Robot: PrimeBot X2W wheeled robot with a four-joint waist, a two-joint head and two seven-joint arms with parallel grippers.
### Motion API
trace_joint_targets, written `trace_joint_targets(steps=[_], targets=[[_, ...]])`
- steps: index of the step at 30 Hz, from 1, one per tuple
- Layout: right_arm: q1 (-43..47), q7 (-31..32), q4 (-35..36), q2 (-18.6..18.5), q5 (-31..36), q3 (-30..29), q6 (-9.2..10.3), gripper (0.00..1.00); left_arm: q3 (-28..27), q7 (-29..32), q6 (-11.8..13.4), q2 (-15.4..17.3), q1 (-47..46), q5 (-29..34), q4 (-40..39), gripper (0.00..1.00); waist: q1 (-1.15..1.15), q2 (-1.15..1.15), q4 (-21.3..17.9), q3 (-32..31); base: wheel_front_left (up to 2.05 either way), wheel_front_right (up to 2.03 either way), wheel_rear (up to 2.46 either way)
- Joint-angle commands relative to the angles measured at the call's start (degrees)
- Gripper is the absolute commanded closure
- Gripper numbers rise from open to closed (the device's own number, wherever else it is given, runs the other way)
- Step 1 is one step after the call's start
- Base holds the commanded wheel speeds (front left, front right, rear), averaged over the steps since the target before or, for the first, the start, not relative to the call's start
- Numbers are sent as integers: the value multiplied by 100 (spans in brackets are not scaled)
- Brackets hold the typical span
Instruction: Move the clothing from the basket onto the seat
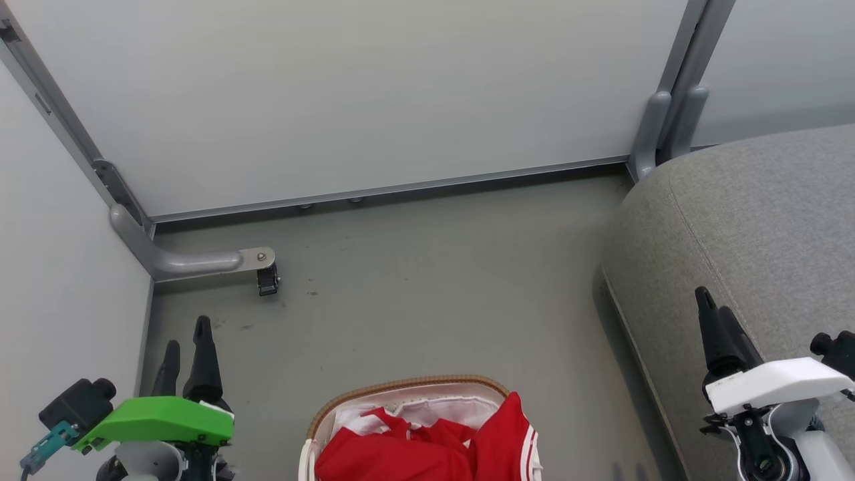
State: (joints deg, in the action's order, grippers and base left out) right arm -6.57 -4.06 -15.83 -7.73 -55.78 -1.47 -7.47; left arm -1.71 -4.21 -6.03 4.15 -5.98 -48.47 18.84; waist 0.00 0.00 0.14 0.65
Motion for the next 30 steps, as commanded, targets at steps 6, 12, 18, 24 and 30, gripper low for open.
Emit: trace_joint_targets(steps=[6, 12, 18, 24, 30], targets=[[-161, -152, 57, -110, 649, 69, -2, 0, 133, -154, 59, 88, -194, 653, 37, 0, 0, 0, 6, 3, 0, 0, 0], [-189, -252, 32, -136, 1096, 106, -2, 0, 280, -254, 123, 156, -218, 1124, 66, 0, 0, 0, 1, 4, 0, 0, 0], [-206, -352, 42, -181, 1558, 178, -2, 0, 472, -353, 171, 228, -259, 1592, 160, 0, 0, 0, 0, 9, 0, 0, 0], [-238, -441, 15, -217, 1989, 257, -2, 0, 623, -438, 251, 266, -273, 1970, 240, 0, 0, 0, -5, 14, 0, 0, 0], [-272, -531, -18, -248, 2390, 295, -2, 0, 730, -525, 317, 292, -280, 2304, 296, 0, 0, 0, -15, 13, 0, 0, 0]])
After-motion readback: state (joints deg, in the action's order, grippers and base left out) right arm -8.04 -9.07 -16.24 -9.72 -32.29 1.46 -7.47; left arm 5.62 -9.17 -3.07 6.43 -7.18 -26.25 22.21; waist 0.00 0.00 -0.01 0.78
